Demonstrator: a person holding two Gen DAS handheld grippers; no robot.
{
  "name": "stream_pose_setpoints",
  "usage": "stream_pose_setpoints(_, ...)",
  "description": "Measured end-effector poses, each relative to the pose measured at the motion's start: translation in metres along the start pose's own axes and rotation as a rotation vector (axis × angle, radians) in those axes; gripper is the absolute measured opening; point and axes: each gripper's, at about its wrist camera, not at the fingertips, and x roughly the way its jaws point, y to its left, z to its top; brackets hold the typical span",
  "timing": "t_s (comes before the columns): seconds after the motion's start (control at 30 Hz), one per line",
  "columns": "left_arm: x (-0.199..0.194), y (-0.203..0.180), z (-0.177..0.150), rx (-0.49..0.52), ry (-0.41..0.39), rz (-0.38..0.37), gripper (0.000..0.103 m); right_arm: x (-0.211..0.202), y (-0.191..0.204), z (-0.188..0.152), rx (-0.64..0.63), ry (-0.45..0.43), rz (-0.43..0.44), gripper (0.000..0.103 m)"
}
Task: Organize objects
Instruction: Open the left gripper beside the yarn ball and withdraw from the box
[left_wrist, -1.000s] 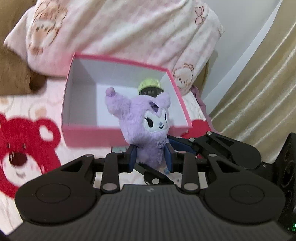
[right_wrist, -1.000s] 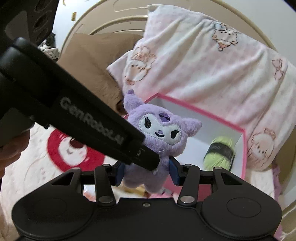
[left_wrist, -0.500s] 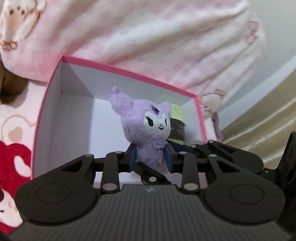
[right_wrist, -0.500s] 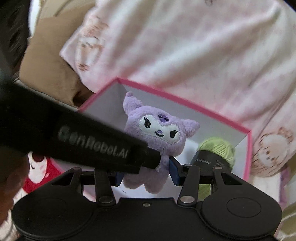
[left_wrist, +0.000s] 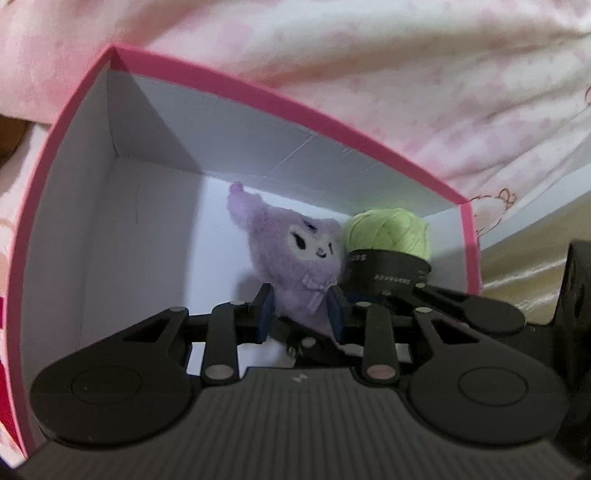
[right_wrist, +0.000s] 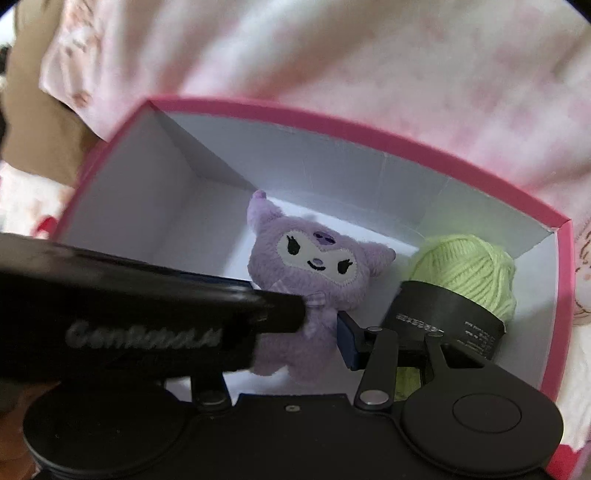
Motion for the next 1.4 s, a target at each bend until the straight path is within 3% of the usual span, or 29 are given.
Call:
stream_pose_setpoints(0.27, 0.018, -0.001, 0.005, -0.022, 0.008, 0.006, 0.023, 0.003, 0.0, -0.011, 0.005, -0.004, -0.04, 0.057)
stream_pose_setpoints(0.5, 0.028, 0.001, 0.002, -0.03, 0.035, 0.017, 0.022, -0.024, -0.002, -0.042, 0.058, -0.065, 0.054, 0.058)
stream_pose_setpoints(0.6, 0.02, -0.006, 0.001, 0.029, 0.031, 0.067, 0.022, -0.028, 0.01, -0.057, 0.029, -0.08, 0.048, 0.058)
stream_pose_setpoints(0.8, -0.007, -0.013, -0.018, 0.119, 0.002, 0.124, 0.04, -0.048, 0.018, -0.083, 0.071, -0.127, 0.076, 0.058)
stream_pose_setpoints(0.97, -0.039, -0.029, -0.04, 0.18, -0.011, 0.139, 0.051, -0.079, -0.001, -0.073, 0.083, -0.187, 0.089, 0.058)
stream_pose_setpoints(1.23, -0.127, -0.049, -0.068, 0.306, -0.045, 0.152, 0.063, -0.15, 0.008, -0.1, 0.068, -0.278, 0.068, 0.06)
stream_pose_setpoints(1.4, -0.181, -0.048, -0.085, 0.335, -0.058, 0.144, 0.068, -0.185, 0.022, -0.118, 0.078, -0.333, 0.09, 0.067)
